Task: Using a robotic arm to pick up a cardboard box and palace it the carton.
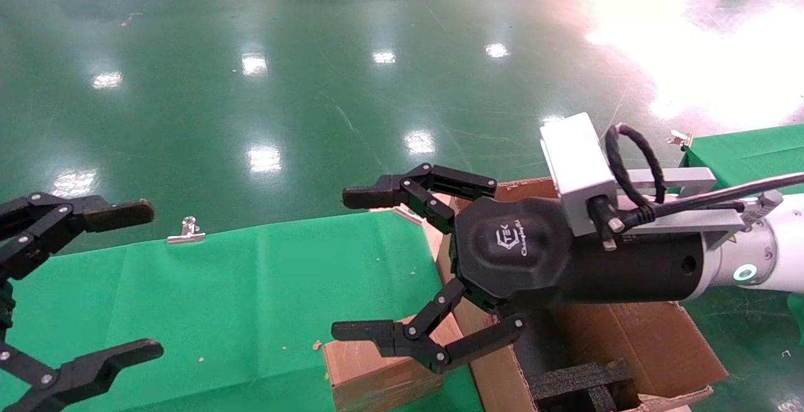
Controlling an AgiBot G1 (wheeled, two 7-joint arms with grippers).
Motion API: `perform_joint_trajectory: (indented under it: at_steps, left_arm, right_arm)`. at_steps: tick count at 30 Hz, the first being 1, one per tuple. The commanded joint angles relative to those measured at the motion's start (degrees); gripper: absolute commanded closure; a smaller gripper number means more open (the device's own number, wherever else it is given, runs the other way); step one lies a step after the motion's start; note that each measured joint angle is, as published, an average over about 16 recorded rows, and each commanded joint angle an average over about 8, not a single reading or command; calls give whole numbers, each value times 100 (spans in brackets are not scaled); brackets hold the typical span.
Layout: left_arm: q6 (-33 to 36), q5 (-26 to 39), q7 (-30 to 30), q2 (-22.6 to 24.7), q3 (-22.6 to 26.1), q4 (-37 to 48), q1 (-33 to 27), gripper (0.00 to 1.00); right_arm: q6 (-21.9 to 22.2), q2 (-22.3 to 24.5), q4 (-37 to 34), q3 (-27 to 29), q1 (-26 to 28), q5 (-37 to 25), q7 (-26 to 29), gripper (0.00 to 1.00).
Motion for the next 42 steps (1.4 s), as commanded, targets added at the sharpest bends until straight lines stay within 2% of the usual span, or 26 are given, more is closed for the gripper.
perform_joint_trajectory:
  at_steps: [1,7,13,21,27,33,42]
  left_arm:
    - [0,0,0,0,0,0,0,100]
    - [0,0,0,0,0,0,0,100]
    - [0,0,1,0,1,1,-1,100]
    - [0,-1,1,0,2,1,-1,100]
    - [0,-1,1,0,2,1,-1,100]
    - [0,-1,2,-1,3,1,-1,100]
    - [0,-2,2,-1,4,1,-2,100]
  right_arm:
    - [1,-5,-1,5,-3,11,-1,0]
    - [-49,35,11,-100,128,-236,40,0]
    - [-309,-53,-54,-541,745,-1062,213,0]
    - [-545,-443,-216,-1725,1861,-2383,311,0]
    - [-550,-797,-436,-2743,2535,-2999,227,0]
    - [-502,-1245,-868,-3533,2965,-3425,19,0]
    - [-454,-1871,-1387,-4279,3421,-4021,-158,0]
